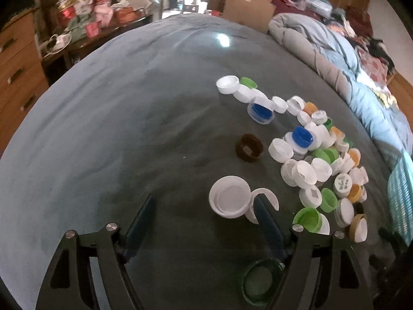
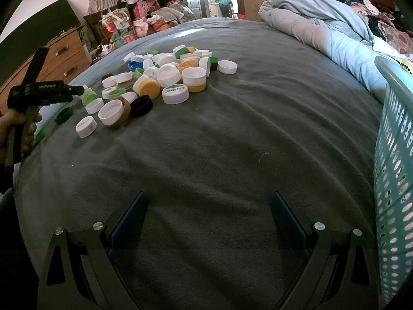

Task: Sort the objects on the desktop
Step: 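Grasp a green cap with the left gripper while the right grasps a printed white cap, then carry both held caps over the light-blue basket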

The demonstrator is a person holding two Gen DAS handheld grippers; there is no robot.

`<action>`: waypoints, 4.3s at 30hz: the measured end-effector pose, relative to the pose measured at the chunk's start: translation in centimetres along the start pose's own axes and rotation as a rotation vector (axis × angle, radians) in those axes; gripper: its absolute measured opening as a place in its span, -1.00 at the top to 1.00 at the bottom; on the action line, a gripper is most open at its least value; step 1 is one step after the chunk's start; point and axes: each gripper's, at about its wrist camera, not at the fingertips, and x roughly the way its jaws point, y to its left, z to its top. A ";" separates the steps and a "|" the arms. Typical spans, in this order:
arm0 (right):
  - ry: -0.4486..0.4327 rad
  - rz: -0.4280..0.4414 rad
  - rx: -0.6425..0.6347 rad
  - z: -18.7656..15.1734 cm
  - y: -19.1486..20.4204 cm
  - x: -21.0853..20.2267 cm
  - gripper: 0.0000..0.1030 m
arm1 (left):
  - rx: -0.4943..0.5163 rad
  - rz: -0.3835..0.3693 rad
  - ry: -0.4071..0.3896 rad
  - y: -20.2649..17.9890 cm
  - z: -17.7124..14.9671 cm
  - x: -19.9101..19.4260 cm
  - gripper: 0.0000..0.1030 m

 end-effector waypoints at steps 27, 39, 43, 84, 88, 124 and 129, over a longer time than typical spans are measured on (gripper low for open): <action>0.032 -0.026 -0.006 0.3 0.4 0.5 -0.97 | 0.123 -0.197 -0.077 2.1 -9.7 -9.2 -0.50; -0.057 0.006 -0.111 2.5 7.8 -3.8 -0.72 | 0.248 -0.120 -0.018 -0.7 -10.4 -7.9 0.38; -0.046 0.106 -0.167 4.0 11.0 -3.6 -0.69 | 0.197 -0.122 -0.023 0.2 -10.2 -7.9 0.38; -0.059 0.028 -0.072 5.6 11.6 -5.7 0.51 | 0.231 -0.034 -0.076 -11.3 -9.5 -11.2 0.38; -0.092 0.005 -0.046 5.7 10.0 -8.1 0.51 | 0.249 -0.016 -0.099 -13.4 -8.4 -12.0 0.38; -0.274 -0.256 0.167 3.7 -5.7 -21.8 0.51 | 0.520 -0.096 -0.188 -35.1 -5.2 -15.9 0.38; -0.276 -0.284 0.204 3.4 -8.1 -22.7 0.51 | 0.555 -0.137 -0.167 -38.9 -4.7 -15.3 0.38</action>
